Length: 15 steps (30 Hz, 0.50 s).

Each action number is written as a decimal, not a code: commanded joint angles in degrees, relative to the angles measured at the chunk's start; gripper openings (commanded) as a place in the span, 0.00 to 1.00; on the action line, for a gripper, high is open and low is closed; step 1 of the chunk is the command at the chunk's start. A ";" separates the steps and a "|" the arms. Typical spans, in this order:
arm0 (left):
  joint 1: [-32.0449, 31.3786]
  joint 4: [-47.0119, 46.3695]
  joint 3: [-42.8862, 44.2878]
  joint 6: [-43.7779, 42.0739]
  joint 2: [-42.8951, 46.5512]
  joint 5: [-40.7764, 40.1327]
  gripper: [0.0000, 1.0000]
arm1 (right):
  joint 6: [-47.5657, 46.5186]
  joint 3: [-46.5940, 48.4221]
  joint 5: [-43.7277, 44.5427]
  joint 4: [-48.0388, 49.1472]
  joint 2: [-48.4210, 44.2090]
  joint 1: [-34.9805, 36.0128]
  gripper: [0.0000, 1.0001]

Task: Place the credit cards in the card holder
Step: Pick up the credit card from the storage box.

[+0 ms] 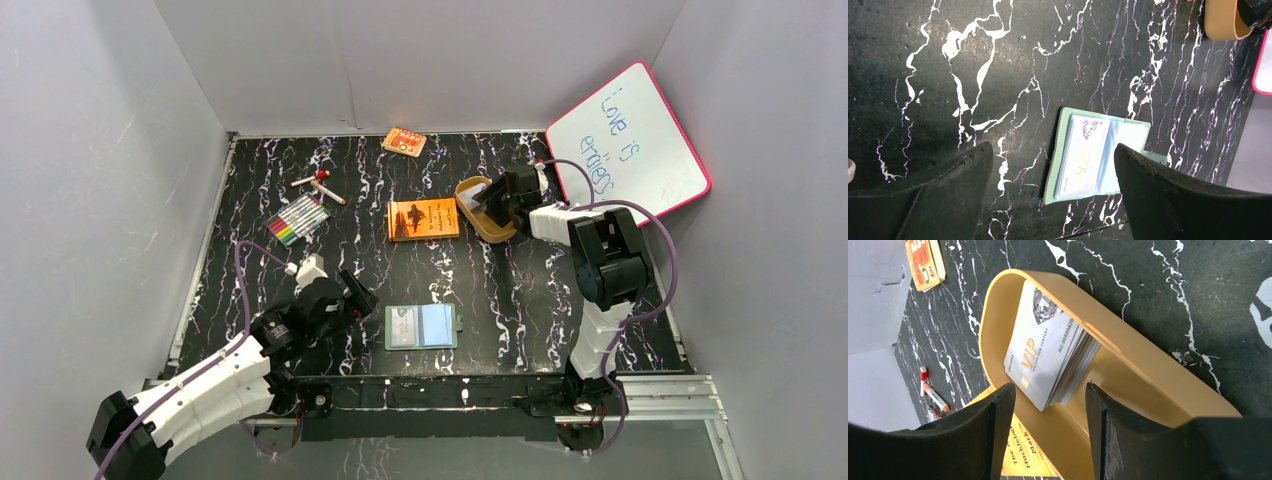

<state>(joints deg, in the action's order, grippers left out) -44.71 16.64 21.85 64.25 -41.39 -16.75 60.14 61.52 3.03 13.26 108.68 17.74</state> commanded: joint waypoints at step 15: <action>0.06 -0.71 -1.37 0.69 0.20 -1.70 0.86 | 4.16 1.50 2.77 6.38 2.78 0.19 0.45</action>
<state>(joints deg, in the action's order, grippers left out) -44.71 16.25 21.06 64.58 -41.69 -16.78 63.68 61.84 4.43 16.71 111.28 17.76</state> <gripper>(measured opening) 0.867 0.470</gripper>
